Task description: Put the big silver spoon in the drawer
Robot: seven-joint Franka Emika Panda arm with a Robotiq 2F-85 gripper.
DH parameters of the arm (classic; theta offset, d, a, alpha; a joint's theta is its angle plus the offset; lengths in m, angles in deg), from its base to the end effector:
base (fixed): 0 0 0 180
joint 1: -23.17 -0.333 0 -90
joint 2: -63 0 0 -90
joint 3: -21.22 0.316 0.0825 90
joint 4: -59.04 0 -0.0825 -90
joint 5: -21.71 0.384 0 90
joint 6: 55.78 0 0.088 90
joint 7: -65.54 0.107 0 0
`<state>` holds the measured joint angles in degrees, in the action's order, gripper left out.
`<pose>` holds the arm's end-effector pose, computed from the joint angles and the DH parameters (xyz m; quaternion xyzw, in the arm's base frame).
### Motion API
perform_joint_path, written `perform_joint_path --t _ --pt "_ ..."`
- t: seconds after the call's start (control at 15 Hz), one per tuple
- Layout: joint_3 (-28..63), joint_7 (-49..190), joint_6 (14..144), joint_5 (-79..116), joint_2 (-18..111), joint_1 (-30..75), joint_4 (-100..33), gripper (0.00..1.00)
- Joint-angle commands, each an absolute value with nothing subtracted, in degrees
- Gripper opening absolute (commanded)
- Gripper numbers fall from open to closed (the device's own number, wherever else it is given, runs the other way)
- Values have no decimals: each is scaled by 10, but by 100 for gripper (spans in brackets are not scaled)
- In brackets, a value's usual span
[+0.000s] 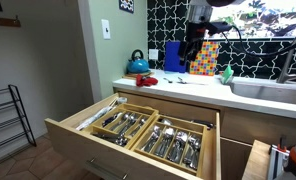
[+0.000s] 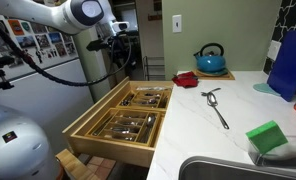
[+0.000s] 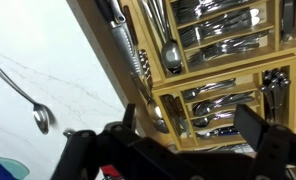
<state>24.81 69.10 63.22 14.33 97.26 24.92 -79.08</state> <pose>0.3960 0.0095 0.5486 0.9884 0.0057 0.1337 0.0718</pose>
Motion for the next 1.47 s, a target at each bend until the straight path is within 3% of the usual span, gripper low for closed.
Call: perform_joint_path --t 0.0,0.6,1.4 --pt "250 717 689 59 942 296 -772 100" --pt "235 816 708 -91 766 374 -642 100" --pt "122 955 723 -101 538 358 -464 100"
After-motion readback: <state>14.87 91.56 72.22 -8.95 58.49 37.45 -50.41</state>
